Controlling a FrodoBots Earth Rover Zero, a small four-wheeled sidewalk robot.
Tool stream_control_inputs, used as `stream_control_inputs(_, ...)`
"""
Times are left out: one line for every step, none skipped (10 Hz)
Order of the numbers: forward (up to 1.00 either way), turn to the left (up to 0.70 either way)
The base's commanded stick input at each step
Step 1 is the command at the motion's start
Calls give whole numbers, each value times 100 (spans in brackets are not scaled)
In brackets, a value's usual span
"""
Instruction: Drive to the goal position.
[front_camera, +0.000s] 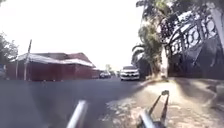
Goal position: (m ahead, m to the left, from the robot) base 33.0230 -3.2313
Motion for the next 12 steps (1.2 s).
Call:
stream_control_inputs(85,0)
stream_control_inputs(85,0)
stream_control_inputs(85,0)
stream_control_inputs(85,0)
stream_control_inputs(85,0)
stream_control_inputs(85,0)
stream_control_inputs(85,0)
stream_control_inputs(85,0)
stream_control_inputs(85,0)
stream_control_inputs(85,0)
stream_control_inputs(85,0)
stream_control_inputs(85,0)
